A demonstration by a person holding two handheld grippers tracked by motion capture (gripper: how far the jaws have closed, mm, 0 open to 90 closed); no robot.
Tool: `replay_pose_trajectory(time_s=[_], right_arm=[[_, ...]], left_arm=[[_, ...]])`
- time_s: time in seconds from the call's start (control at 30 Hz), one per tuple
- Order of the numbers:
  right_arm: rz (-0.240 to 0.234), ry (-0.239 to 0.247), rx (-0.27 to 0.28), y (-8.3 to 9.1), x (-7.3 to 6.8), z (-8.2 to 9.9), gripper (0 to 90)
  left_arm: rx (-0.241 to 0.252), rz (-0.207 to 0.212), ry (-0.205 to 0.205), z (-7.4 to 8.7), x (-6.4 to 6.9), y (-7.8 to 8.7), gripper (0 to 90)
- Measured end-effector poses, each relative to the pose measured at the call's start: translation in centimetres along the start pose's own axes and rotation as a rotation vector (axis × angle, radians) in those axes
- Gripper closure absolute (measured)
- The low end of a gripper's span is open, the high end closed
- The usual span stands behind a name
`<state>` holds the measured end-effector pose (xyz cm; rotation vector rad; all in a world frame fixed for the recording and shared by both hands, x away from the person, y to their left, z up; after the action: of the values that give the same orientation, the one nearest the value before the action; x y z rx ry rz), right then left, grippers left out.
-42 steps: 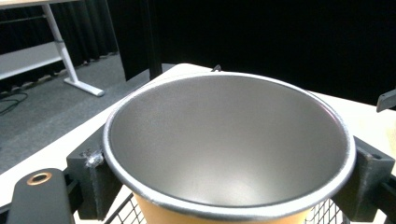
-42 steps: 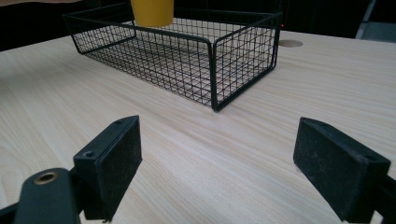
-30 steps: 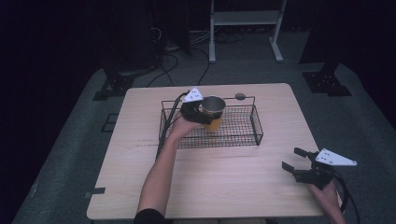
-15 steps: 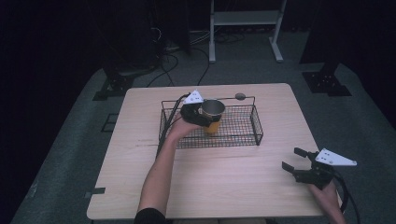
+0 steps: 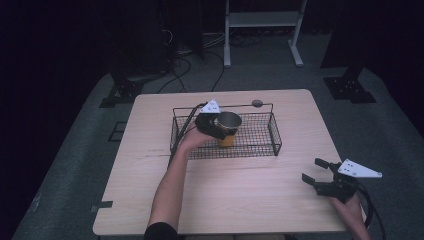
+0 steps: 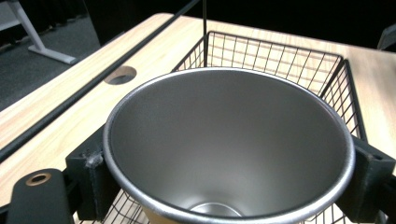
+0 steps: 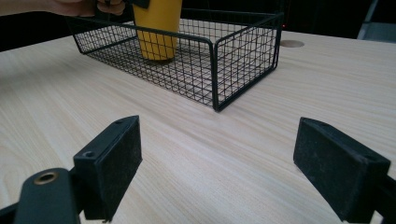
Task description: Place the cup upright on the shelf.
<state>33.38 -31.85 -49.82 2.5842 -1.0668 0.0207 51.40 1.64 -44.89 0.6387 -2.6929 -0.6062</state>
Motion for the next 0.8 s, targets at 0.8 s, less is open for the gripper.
replay_pose_trajectory(time_s=[0.8], right_arm=[[0.001,0.001,0.001,0.02,0.04,0.01,14.3]], left_arm=[[0.017,-0.041,-0.017,-0.28,-0.36,0.23,2.4]])
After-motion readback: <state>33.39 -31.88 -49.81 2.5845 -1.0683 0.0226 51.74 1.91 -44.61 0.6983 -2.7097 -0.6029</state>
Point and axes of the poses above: each handheld gripper's, and its own axes: y roughly backward along the jaws, z roughly out of its underside, x roughly to its right, the point moved 6 cm from there along -y, roughly forward along the jaws, and after that the axes turned 14 degrees about y, right-handed, at the moved point
